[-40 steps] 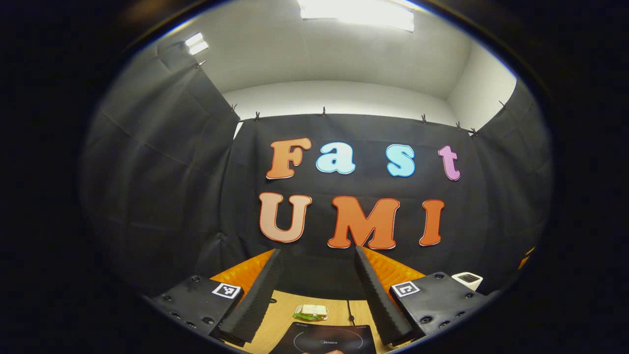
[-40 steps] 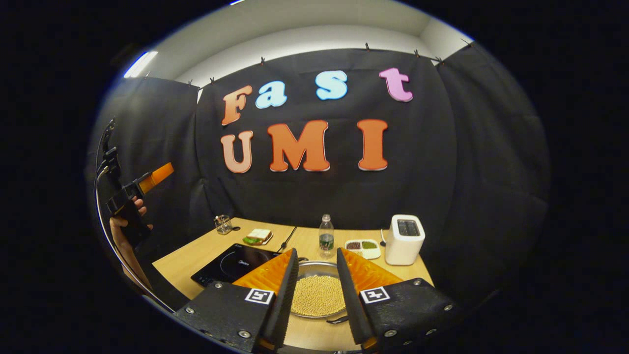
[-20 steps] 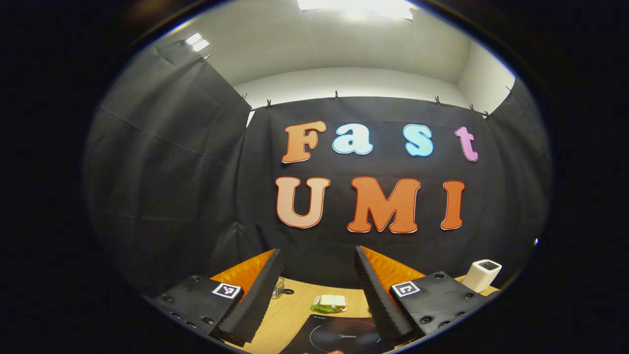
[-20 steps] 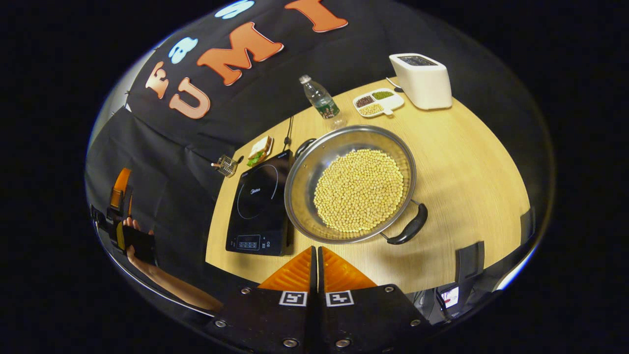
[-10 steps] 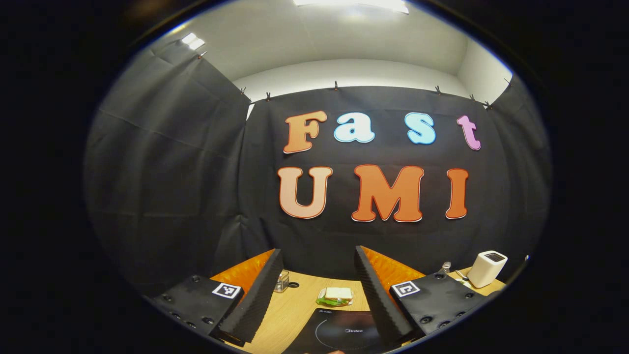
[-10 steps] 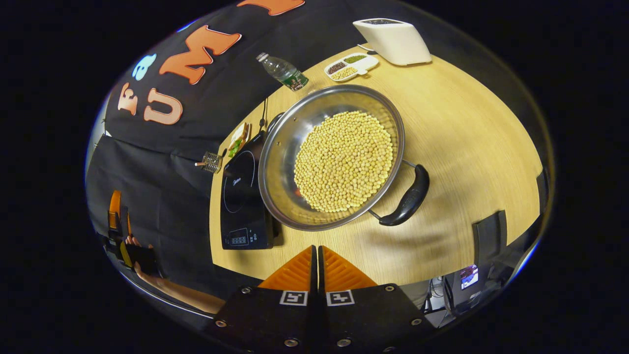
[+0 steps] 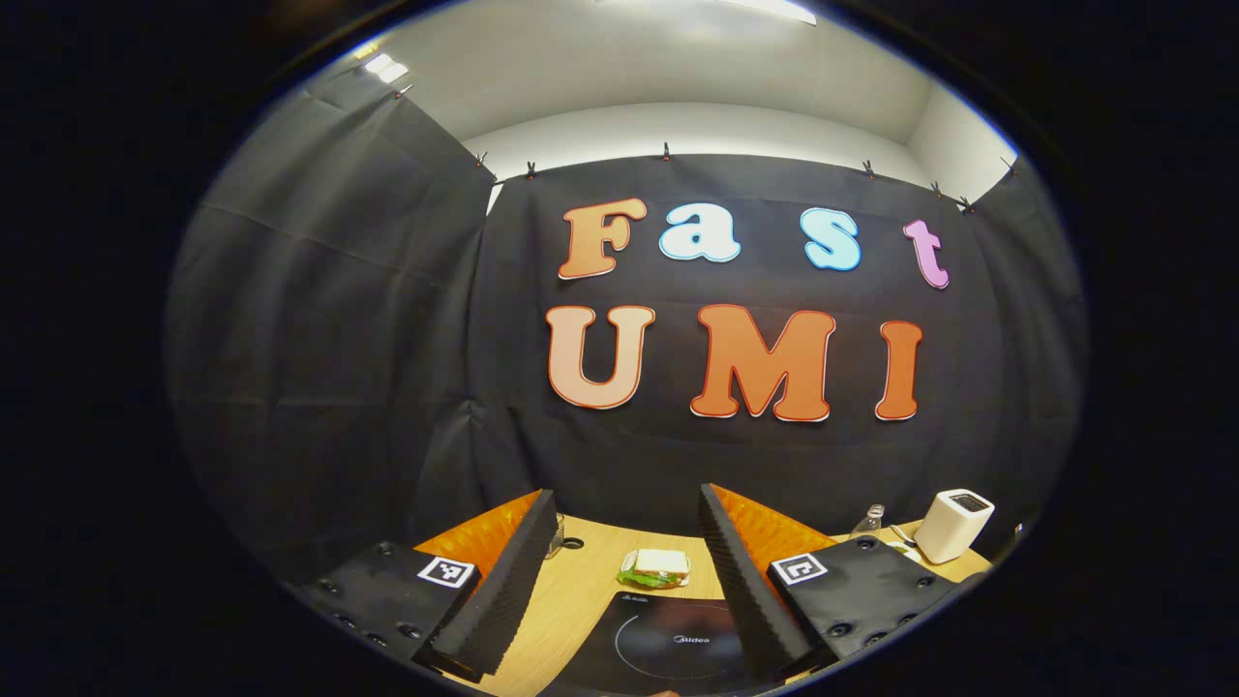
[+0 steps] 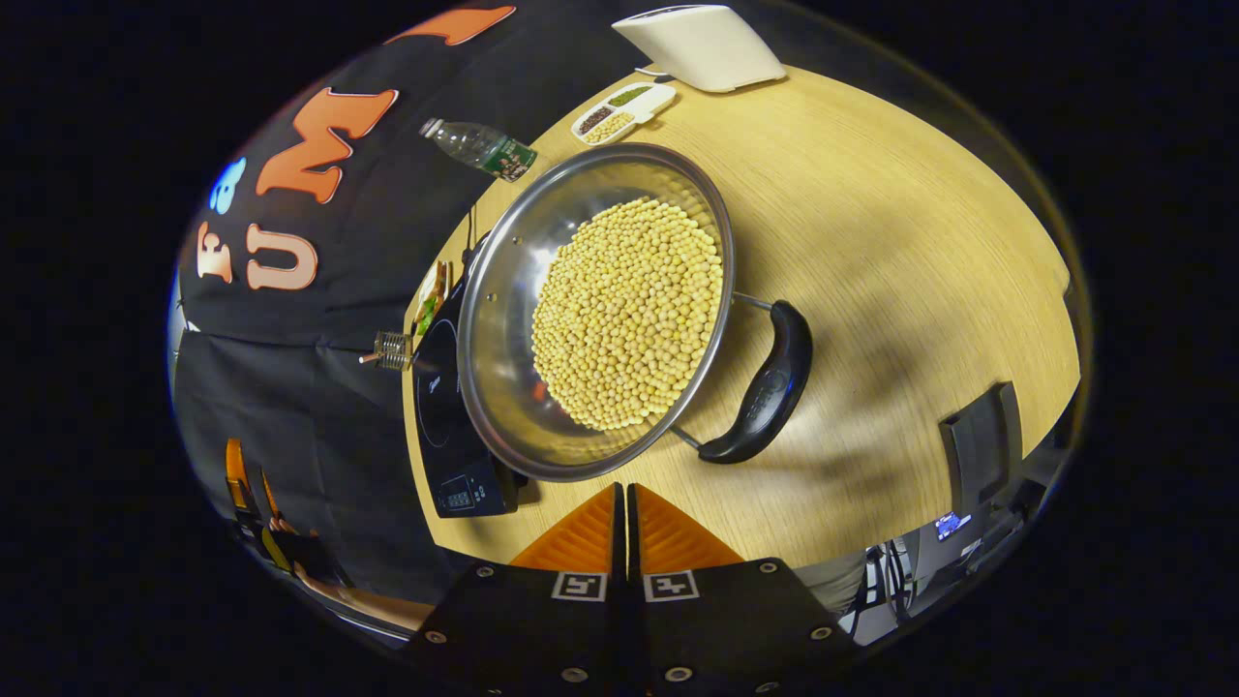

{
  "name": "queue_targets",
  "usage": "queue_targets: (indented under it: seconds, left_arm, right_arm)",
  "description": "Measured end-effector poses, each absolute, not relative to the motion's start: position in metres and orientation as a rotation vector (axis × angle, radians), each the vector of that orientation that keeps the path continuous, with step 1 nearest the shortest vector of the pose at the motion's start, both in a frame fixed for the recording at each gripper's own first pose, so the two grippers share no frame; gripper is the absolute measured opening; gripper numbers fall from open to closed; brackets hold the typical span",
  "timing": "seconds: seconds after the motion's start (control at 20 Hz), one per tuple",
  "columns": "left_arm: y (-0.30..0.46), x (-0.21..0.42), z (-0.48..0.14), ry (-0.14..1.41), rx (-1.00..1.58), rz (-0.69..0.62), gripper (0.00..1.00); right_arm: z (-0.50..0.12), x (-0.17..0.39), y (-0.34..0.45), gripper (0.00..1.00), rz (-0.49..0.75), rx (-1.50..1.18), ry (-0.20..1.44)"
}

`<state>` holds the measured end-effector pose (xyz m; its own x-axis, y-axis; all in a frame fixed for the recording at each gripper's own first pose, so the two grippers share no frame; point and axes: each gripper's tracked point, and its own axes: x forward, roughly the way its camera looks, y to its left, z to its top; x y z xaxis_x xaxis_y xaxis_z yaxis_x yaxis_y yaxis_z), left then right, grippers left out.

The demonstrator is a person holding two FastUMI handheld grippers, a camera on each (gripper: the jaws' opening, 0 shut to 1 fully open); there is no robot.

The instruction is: First push the handle of the pot to place it horizontally, then grasp the pot with both hands and set it on the induction cooktop.

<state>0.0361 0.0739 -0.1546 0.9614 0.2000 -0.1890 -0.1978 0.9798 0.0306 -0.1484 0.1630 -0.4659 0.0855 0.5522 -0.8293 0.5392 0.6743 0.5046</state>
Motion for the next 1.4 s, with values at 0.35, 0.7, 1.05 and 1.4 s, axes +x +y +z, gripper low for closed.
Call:
queue_targets:
  seconds: [0.35, 0.7, 1.05, 1.4]
  left_arm:
    - [0.072, 0.036, -0.164, 0.21, 0.019, 0.201, 0.94]
    - [0.066, 0.038, -0.178, 0.249, 0.024, 0.185, 0.96]
    - [0.063, 0.041, -0.183, 0.26, 0.035, 0.174, 0.94]
    - [0.063, 0.044, -0.189, 0.282, 0.059, 0.16, 0.98]
  right_arm:
    - [-0.49, -0.143, 0.144, 0.0, -0.102, 0.94, 1.566]
    - [-0.501, -0.126, 0.117, 0.0, -0.118, 0.905, 1.545]
    - [-0.513, -0.107, 0.088, 0.0, -0.161, 0.866, 1.526]
    - [-0.528, -0.062, 0.046, 0.0, -0.228, 0.804, 1.469]
